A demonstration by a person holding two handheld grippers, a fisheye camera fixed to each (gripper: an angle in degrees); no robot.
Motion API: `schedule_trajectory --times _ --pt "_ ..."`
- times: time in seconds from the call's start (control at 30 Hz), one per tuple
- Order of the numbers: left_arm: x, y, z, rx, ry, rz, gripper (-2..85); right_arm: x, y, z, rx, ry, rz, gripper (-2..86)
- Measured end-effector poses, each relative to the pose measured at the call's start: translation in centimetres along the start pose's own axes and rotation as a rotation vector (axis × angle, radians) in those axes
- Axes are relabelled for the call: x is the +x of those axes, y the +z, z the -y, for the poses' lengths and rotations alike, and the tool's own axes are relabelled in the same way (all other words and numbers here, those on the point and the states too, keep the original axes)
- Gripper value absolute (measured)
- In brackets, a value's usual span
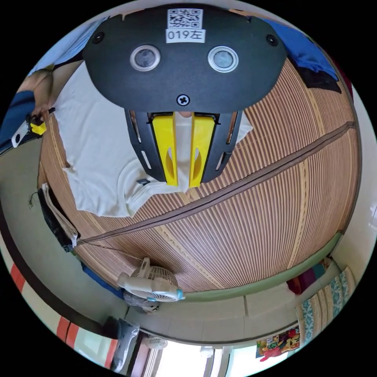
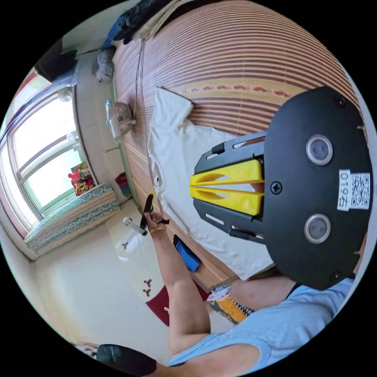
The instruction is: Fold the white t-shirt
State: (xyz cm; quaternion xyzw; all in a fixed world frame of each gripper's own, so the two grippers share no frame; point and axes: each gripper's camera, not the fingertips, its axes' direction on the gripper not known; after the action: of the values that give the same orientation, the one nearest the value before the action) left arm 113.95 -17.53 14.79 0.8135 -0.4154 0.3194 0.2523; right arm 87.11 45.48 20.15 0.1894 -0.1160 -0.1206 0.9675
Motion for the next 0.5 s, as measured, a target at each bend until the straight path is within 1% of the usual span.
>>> schedule_trajectory --times 0.1,0.27,0.43,0.5 --pt "0.2 0.8 2.6 -0.015 -0.018 -0.033 0.8 0.9 -0.9 -0.9 -0.019 -0.034 -0.030 -0.6" --pt "2.0 2.4 6.0 -0.110 0.031 0.042 0.9 2.1 -2.6 -2.7 -0.014 -0.049 -0.061 -0.6" --pt "4.2 2.5 7.9 -0.133 0.072 0.118 1.0 3.0 -3.1 -3.8 -0.032 -0.065 -0.076 -0.6" --pt "4.7 2.2 8.2 -0.115 0.055 0.140 0.9 3.5 -3.3 -4.2 -0.037 -0.064 -0.086 -0.6"
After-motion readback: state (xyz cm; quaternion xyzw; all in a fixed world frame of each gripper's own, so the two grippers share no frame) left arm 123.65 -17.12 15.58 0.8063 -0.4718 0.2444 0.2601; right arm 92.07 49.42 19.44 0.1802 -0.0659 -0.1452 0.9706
